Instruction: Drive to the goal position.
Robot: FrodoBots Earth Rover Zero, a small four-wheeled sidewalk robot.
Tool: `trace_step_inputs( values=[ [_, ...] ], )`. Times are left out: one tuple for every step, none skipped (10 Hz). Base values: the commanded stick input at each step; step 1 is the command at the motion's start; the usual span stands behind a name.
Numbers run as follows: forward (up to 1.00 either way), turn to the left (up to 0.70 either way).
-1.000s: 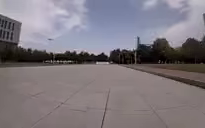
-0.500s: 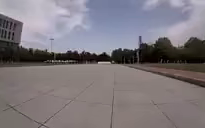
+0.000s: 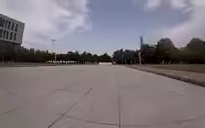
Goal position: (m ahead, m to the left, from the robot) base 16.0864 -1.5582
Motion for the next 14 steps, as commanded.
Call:
trace_step_inputs(
  values=[
    [1.0, 0.0],
    [1.0, 0.0],
    [1.0, 0.0],
    [1.0, 0.0],
    [1.0, 0.0],
    [1.0, 0.0],
    [1.0, 0.0],
    [1.0, 0.0],
    [1.0, 0.0],
    [1.0, 0.0],
    [1.0, -0.11],
    [1.0, -0.27],
    [1.0, -0.27],
    [1.0, -0.27]
  ],
)
